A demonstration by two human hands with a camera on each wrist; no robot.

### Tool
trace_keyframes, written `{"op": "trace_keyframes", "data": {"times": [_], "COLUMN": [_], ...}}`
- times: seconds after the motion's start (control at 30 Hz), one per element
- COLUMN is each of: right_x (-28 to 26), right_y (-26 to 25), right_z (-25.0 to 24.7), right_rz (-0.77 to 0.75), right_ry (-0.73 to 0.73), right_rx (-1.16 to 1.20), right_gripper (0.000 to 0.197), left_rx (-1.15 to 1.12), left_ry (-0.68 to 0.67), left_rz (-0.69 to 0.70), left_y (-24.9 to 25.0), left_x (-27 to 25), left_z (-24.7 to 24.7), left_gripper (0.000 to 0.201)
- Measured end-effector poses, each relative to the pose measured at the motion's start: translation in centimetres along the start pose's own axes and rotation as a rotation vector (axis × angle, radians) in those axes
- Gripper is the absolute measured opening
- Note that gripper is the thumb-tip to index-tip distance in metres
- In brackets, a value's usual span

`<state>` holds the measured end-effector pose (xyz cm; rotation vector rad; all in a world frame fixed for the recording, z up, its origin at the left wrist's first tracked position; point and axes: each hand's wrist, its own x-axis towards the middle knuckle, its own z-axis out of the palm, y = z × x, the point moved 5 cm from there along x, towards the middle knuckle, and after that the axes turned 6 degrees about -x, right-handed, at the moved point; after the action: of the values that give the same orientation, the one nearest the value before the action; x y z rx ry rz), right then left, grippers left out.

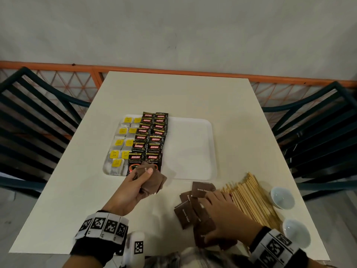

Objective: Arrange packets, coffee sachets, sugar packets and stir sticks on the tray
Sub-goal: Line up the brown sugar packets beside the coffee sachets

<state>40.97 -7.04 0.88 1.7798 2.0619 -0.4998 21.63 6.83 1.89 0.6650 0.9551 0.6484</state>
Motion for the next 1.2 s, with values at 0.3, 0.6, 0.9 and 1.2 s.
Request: {"op": "trace_keyframes", "data": {"times": [0.3, 0.6, 0.9, 1.2], "right_x": [1.7, 1.9, 3.4, 4.7], "right_y": [0.3, 0.8, 0.0, -3.1], "right_z": [-0.7, -3.9, -10.2, -10.5], "right_rz": [0.037, 0.016, -0.043, -0.169], "right_ry": [0.013, 0.14, 0.384, 0.377], "right_rx": [0.157, 0.429, 1.252, 1.055], "right_gripper": [0.058, 0.022, 0.03, 0.032], "left_rx": [-0.075, -0.084, 0.007, 0.087], "left_ry": [0.044, 0.036, -0.073, -0.177], "left_rz": [-0.017, 0.02, 0.081, 0.115], "left_y": [-0.8, -0.3, 0.1, 1.3], "left_x": [0.1, -0.9, -1.5, -2.6], "left_z": [-1.1, -0.4, 2.3, 3.6], "left_gripper": [0.043, 0.03, 0.025, 0.043]}}
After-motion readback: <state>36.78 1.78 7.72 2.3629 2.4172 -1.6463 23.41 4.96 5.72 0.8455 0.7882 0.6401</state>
